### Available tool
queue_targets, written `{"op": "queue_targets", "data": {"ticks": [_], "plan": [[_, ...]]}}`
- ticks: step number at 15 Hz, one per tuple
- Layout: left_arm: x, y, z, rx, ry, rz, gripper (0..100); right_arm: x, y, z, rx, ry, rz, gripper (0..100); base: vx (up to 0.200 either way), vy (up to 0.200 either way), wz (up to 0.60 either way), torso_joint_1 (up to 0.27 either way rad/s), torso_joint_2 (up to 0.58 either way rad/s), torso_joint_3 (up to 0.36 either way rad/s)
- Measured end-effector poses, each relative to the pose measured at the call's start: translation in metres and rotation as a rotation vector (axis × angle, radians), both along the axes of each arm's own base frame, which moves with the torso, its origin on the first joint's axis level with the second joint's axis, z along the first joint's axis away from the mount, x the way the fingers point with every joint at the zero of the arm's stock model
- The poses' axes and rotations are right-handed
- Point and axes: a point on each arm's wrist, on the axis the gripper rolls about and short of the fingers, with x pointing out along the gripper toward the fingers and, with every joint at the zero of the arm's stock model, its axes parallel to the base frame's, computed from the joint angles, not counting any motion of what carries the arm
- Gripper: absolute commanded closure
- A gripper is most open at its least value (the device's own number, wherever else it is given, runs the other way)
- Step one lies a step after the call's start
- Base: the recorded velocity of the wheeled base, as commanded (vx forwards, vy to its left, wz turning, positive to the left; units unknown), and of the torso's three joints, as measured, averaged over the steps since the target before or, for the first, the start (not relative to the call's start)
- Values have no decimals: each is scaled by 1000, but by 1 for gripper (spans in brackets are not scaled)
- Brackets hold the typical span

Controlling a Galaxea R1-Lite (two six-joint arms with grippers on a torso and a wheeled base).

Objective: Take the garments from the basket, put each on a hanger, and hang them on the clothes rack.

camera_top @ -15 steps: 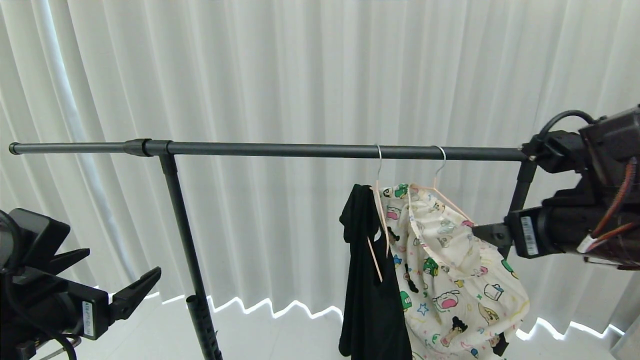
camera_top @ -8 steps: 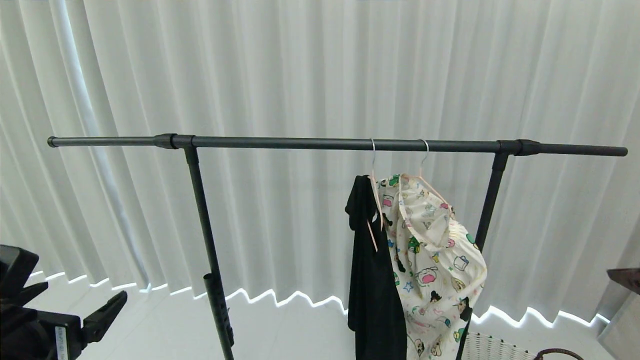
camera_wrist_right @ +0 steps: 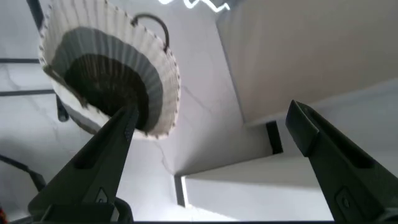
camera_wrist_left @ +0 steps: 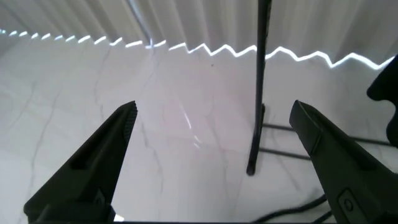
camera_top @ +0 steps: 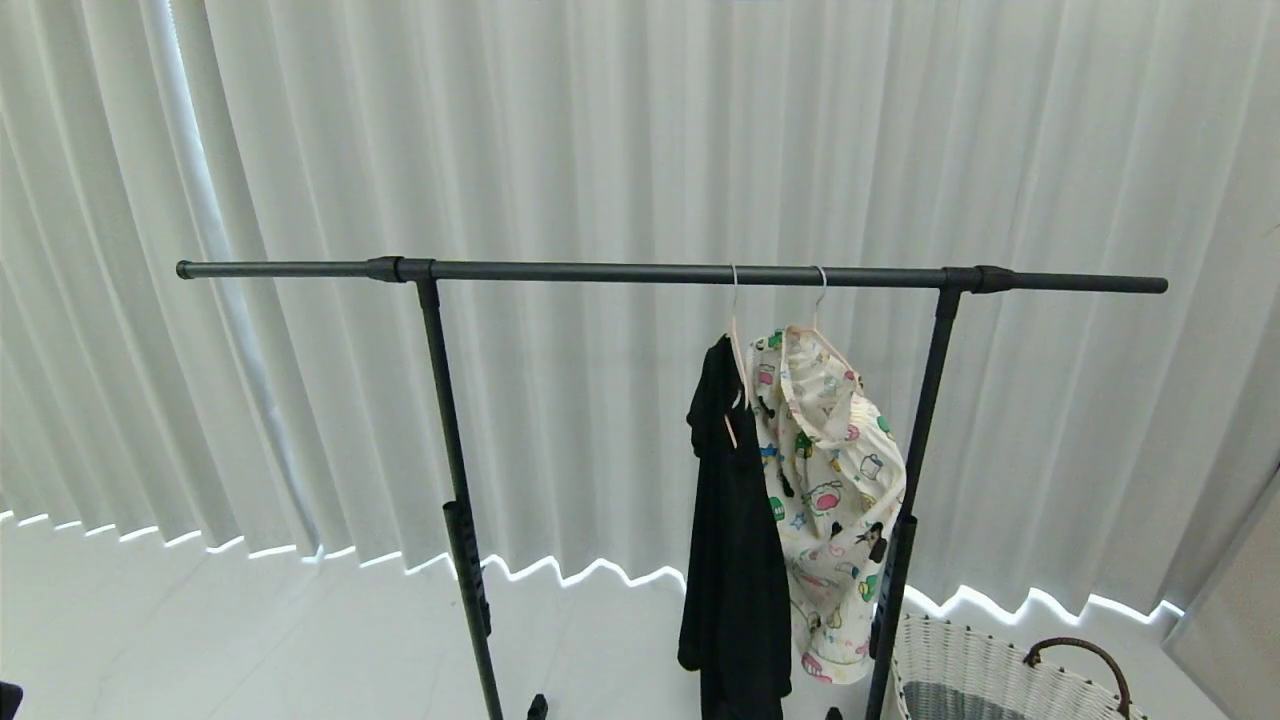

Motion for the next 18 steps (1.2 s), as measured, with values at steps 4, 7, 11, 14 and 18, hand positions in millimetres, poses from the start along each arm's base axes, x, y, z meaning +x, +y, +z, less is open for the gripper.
{"op": "queue_targets", "data": {"ticks": [4,7,11,14,18], "plan": [[-15,-3,-6,25,-9,54,0,-18,-1,-32,-13,-67,-49,0,-200,0,0,1,5,-1],[-19,-6,-8,33,-15,-28,0,-32,0,-67,-31,-106,-51,0,-200,0,0,2,1,1],[-27,-10,-8,42,-83,-142,0,-45,2,-82,-22,-184,-42,0,0,0,0,0,0,0],[-32,-10,-7,40,-151,-146,0,-51,2,-83,-21,-242,-43,0,0,0,0,0,0,0],[-44,-11,-7,0,-289,-142,0,-61,3,-83,-40,-342,-22,0,0,0,0,0,0,0]]}}
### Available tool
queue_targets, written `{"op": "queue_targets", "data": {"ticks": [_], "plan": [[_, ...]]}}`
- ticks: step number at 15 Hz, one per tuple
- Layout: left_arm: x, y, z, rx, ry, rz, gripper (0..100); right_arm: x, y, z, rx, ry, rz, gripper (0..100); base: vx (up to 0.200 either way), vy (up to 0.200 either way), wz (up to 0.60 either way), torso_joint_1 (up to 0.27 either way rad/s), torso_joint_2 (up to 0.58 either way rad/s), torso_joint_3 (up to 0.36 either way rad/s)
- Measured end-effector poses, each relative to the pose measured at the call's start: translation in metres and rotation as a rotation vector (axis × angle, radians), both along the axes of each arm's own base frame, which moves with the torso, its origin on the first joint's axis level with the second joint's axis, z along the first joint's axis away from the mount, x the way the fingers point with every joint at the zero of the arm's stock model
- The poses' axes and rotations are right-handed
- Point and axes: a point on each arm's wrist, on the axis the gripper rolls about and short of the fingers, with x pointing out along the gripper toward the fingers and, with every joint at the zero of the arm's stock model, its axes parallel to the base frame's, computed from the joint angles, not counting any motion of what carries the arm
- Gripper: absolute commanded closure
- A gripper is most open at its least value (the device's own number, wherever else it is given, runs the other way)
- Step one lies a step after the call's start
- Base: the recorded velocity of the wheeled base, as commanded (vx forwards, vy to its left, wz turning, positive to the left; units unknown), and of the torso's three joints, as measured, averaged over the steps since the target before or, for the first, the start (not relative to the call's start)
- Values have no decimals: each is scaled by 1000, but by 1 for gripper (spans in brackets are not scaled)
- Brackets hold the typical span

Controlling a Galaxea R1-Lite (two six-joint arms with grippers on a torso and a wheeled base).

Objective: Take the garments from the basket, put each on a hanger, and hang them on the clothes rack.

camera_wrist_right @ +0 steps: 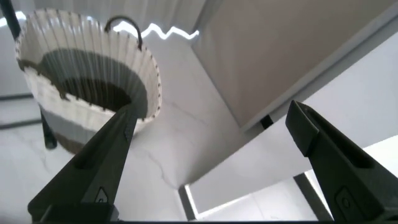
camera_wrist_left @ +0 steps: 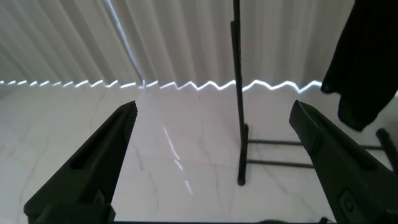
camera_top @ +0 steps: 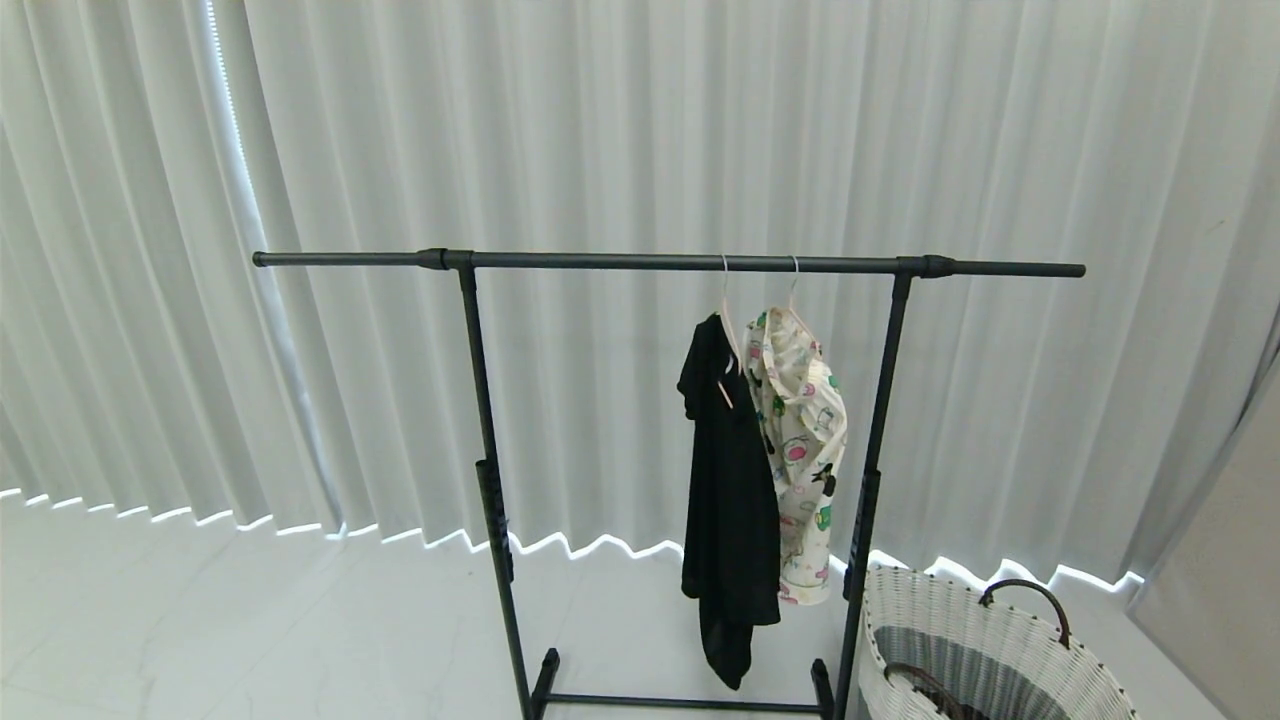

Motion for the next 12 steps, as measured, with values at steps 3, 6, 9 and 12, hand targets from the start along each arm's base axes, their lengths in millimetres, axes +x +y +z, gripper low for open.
{"op": "queue_targets", "data": {"ticks": [3,6,9,12], "plan": [[-7,1,-1,-18,-80,4,0,-7,1,0,-29,-71,35,0,0,0,0,0,0,0],[-15,2,-2,-20,-171,15,0,-15,1,-1,-31,-164,31,0,0,0,0,0,0,0],[-21,3,-4,-117,-257,76,0,-19,1,-3,13,-233,3,0,0,0,0,0,0,0],[-23,3,-5,-134,-275,79,0,-20,2,-3,12,-243,9,0,0,0,0,0,0,0]]}}
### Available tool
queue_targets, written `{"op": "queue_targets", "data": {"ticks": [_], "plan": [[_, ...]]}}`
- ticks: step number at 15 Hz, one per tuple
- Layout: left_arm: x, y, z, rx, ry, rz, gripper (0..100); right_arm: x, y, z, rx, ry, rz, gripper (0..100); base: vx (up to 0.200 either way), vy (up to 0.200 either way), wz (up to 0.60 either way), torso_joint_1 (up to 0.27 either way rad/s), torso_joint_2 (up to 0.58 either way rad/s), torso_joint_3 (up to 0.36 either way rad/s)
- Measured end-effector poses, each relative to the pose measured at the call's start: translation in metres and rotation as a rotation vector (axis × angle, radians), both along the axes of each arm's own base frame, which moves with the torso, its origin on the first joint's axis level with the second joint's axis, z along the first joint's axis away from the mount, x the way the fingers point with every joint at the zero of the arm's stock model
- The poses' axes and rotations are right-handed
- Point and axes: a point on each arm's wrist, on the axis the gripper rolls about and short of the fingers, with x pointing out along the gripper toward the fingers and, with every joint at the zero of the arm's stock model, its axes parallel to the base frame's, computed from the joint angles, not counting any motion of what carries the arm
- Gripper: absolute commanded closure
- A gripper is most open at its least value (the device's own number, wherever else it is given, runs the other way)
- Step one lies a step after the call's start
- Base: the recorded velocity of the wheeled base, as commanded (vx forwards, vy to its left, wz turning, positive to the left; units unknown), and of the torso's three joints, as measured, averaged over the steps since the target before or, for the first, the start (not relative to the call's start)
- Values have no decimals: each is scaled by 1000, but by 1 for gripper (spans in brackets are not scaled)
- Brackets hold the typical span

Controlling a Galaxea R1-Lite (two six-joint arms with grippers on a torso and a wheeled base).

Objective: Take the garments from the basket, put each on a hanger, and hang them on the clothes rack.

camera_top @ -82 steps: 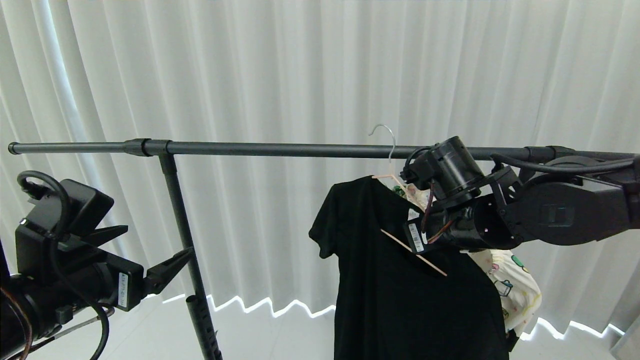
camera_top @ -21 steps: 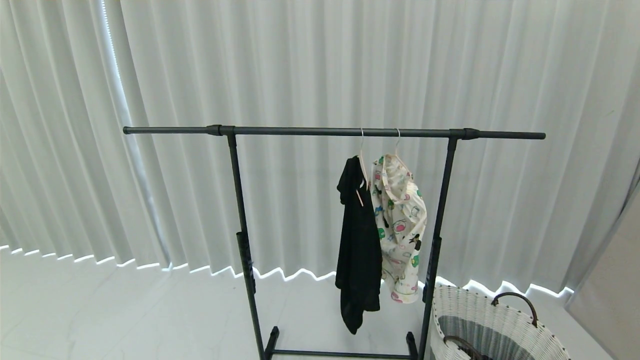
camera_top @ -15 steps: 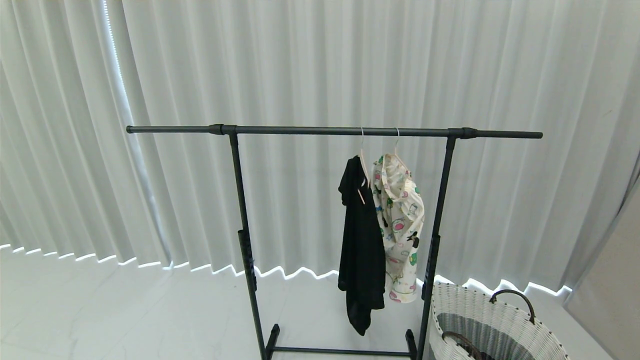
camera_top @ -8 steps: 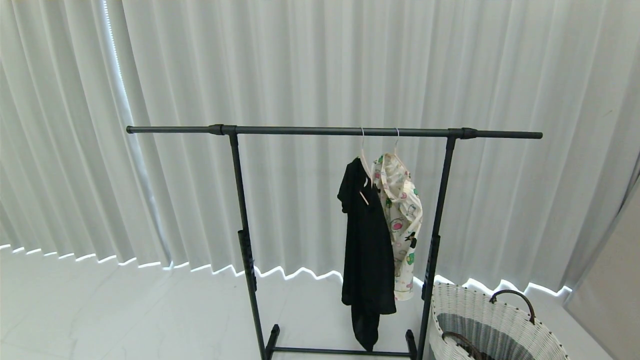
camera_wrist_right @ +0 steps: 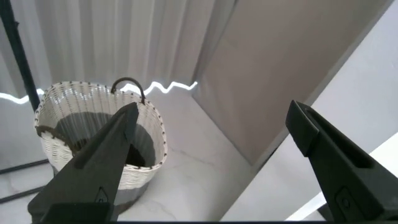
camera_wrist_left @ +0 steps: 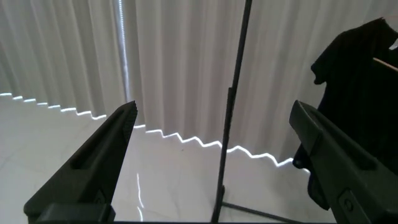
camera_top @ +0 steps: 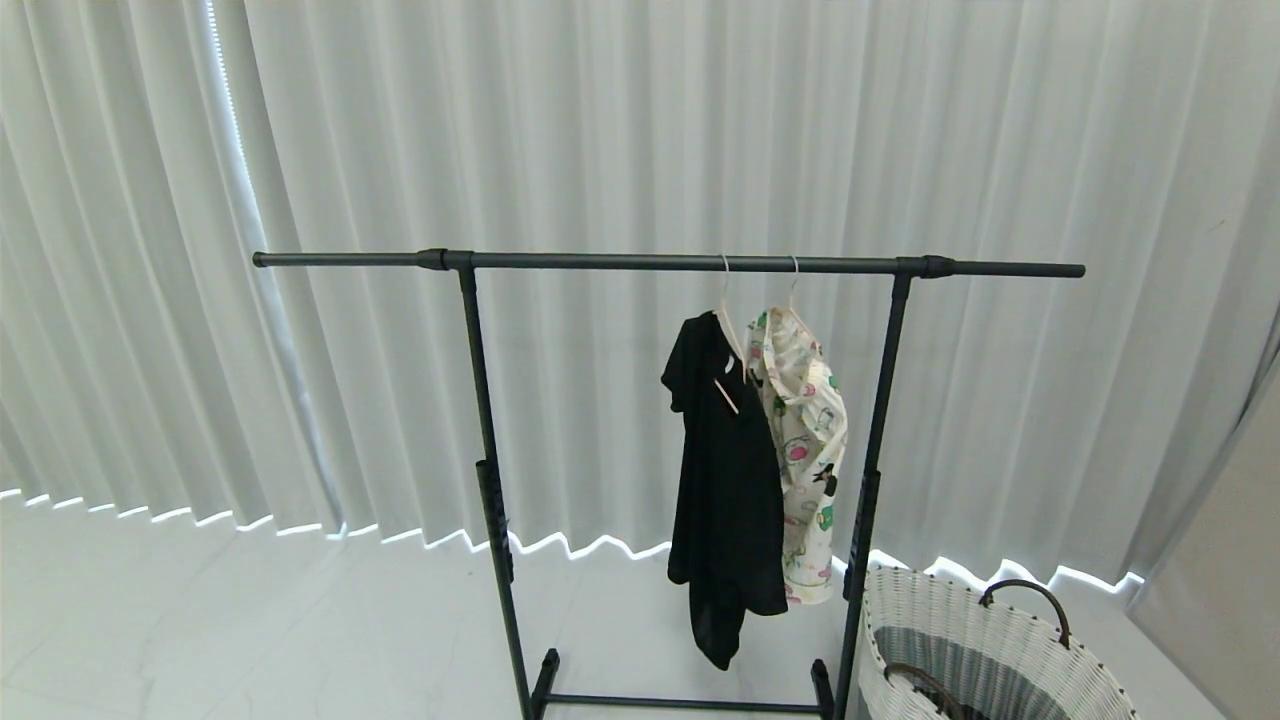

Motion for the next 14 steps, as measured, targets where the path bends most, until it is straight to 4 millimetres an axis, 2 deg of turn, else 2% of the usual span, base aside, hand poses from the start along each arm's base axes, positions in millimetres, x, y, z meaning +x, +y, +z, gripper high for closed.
{"op": "queue_targets", "data": {"ticks": [5,7,11,14], "plan": [[0,-4,-3,25,28,-193,0,0,1,0,-15,-1,139,0,0,0,0,0,0,0],[0,-4,-4,18,31,-196,0,0,0,-1,-13,-14,196,0,0,0,0,0,0,0],[0,-4,-4,-29,28,-189,0,-3,0,-1,-1,-49,198,0,0,0,0,0,0,0],[0,-4,-4,-30,28,-187,0,-6,0,-3,146,-143,171,0,0,0,0,0,0,0]]}}
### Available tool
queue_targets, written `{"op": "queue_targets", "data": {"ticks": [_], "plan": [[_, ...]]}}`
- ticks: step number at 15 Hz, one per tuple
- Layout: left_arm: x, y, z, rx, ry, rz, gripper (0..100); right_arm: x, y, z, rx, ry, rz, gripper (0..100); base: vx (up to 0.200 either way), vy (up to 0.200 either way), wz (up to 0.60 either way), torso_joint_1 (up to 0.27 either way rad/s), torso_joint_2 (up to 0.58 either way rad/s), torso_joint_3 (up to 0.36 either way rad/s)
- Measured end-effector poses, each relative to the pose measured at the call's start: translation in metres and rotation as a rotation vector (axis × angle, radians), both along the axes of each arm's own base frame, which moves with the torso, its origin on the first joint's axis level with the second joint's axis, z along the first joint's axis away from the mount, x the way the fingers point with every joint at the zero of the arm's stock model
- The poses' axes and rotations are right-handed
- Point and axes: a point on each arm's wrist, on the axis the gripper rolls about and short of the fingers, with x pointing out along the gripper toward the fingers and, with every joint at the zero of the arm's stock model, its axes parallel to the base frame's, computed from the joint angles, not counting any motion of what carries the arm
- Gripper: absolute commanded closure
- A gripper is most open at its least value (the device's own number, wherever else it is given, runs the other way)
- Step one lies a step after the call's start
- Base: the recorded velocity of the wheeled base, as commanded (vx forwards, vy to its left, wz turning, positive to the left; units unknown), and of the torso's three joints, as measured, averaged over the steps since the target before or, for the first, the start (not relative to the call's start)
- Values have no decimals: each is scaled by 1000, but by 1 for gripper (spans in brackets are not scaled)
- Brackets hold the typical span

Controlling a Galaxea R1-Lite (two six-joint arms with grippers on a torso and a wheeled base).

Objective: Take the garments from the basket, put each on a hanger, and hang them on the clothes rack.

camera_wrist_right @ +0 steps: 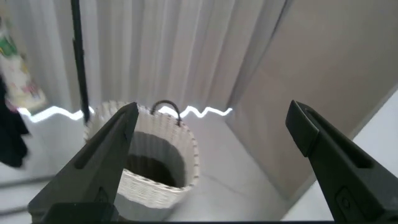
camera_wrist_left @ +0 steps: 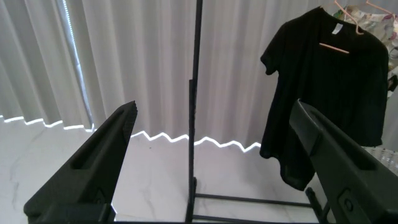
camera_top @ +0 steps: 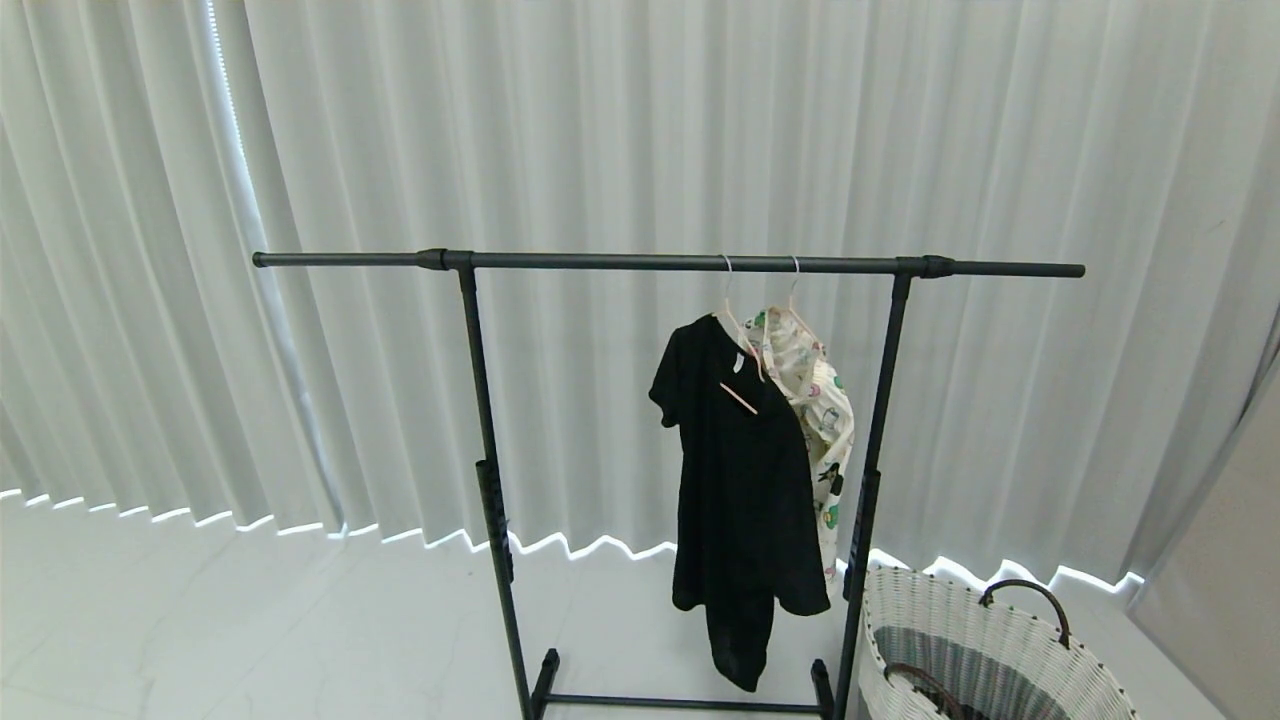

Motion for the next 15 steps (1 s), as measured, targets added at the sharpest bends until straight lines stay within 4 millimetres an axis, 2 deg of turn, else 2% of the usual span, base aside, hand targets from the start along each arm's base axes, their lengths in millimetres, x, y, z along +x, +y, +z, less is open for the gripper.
{"op": "queue_targets", "data": {"ticks": [4,10,12,15], "plan": [[0,0,0,-1,0,0,0,0,1,-2,39,-13,30,0,0,0,0,0,0,0],[0,0,0,-1,0,-1,0,4,7,-3,39,-69,303,0,0,0,0,0,0,0],[0,0,0,-1,0,-1,0,5,7,-4,46,-67,309,0,0,0,0,0,0,0],[0,0,0,0,2,0,0,5,7,-5,161,-85,308,0,0,0,0,0,0,0]]}}
